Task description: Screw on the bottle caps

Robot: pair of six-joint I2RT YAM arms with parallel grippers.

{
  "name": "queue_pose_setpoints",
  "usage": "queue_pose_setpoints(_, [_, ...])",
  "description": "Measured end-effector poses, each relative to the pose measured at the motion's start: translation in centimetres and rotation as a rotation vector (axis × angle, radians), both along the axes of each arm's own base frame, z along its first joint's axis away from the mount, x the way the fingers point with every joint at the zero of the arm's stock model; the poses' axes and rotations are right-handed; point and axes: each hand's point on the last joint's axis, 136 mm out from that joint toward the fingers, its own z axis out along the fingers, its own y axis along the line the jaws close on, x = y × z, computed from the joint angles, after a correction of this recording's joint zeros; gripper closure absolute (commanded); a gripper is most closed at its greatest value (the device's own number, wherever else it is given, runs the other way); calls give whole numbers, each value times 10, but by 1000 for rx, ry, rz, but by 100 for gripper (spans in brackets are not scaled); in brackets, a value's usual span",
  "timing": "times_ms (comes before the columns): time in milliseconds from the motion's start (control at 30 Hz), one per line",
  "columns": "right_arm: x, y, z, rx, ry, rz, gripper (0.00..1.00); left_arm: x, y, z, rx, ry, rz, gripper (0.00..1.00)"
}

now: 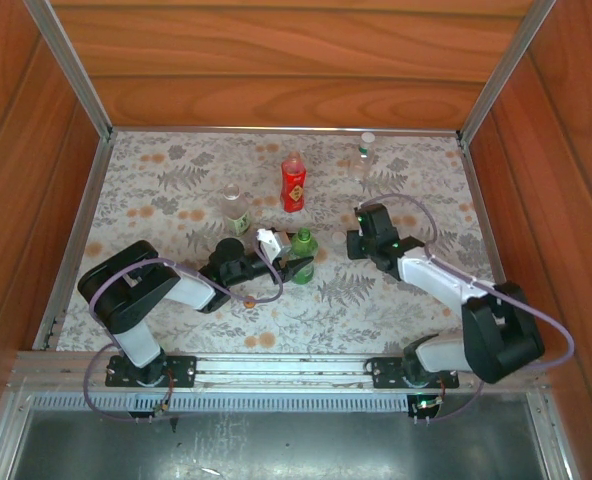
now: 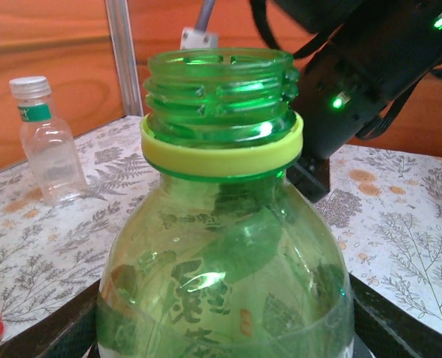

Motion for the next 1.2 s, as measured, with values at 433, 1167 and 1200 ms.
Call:
queue_pose_setpoints(433, [13,-10,-33,-28,97,-68,58,-2,0,0,2,-13,-10,36])
queue_pose_setpoints(1167, [32,-12,-46,-20,119,-94,60,-4,0,0,2,-16,-19,36])
queue_pose_setpoints(1200, [33,-12,-46,-19,118,-94,60,-4,0,0,2,-16,-20,36])
